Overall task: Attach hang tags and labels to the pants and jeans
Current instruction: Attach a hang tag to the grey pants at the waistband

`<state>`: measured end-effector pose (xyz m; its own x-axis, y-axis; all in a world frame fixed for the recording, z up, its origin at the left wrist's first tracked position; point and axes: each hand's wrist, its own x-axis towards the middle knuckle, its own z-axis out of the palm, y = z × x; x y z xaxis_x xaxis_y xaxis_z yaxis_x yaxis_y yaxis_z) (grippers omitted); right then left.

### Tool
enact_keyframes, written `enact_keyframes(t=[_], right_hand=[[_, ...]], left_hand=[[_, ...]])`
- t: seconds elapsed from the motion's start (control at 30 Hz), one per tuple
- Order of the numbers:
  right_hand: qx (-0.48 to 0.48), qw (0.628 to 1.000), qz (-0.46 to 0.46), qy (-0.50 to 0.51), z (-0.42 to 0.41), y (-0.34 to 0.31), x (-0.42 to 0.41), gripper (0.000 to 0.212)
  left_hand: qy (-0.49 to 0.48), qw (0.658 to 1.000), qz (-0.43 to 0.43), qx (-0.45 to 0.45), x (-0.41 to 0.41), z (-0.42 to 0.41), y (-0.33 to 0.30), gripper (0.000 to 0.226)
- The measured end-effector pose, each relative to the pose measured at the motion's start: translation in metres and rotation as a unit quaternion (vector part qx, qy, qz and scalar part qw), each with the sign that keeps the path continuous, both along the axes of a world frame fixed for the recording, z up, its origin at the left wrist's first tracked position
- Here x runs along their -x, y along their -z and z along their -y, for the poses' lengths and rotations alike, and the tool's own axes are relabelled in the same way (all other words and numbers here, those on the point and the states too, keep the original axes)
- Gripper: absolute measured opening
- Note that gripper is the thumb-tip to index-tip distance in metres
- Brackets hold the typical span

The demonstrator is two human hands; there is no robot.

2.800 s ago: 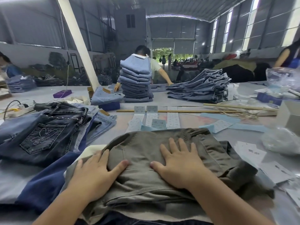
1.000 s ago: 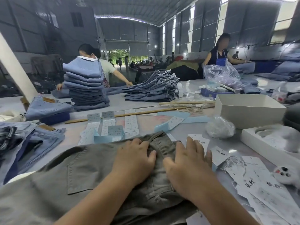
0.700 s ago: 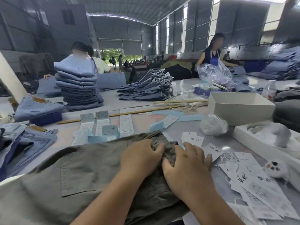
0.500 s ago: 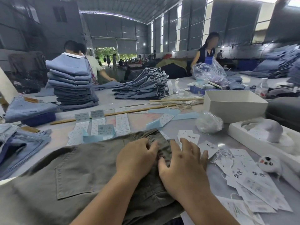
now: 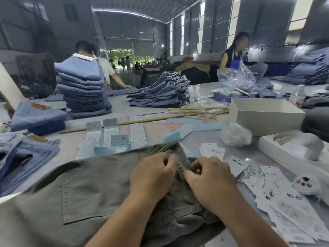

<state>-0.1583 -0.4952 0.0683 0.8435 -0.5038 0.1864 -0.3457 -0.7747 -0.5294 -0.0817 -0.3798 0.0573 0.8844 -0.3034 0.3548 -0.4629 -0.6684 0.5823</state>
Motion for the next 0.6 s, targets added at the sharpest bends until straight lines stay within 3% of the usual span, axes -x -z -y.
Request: enact_keyframes(t=[0.1,0.2,0.27,0.37,0.43,0.5,0.57,0.6], right_hand=[[0.022,0.996,0.069,-0.047,-0.002,-0.005,0.005,0.002],[0.054,0.979,0.148,-0.133,-0.008,-0.009,0.013,0.008],[0.021,0.968,0.158,-0.196,-0.011,-0.015,0.018,0.013],[-0.096,0.953,0.125,-0.260,-0.011,-0.029,0.024,0.018],[-0.126,0.952,0.104,-0.260,-0.006,-0.032,0.029,0.022],[-0.101,0.962,0.102,-0.231,0.001,-0.032,0.034,0.021],[-0.074,0.964,0.108,-0.231,0.005,-0.029,0.041,0.020],[-0.065,0.961,0.113,-0.245,0.004,-0.026,0.045,0.019]], left_hand=[[0.011,1.000,-0.008,0.021,0.002,-0.003,0.000,0.048],[0.039,0.995,-0.057,0.070,0.004,-0.007,-0.002,0.063],[0.077,0.982,-0.122,0.118,0.007,-0.012,-0.006,0.065],[0.091,0.958,-0.200,0.186,0.009,-0.021,-0.014,0.027],[0.056,0.940,-0.243,0.232,0.011,-0.029,-0.015,0.018],[0.028,0.904,-0.295,0.308,0.012,-0.037,-0.013,0.032],[0.026,0.841,-0.349,0.412,0.011,-0.045,-0.009,0.065],[0.023,0.817,-0.353,0.456,0.011,-0.048,-0.008,0.064]])
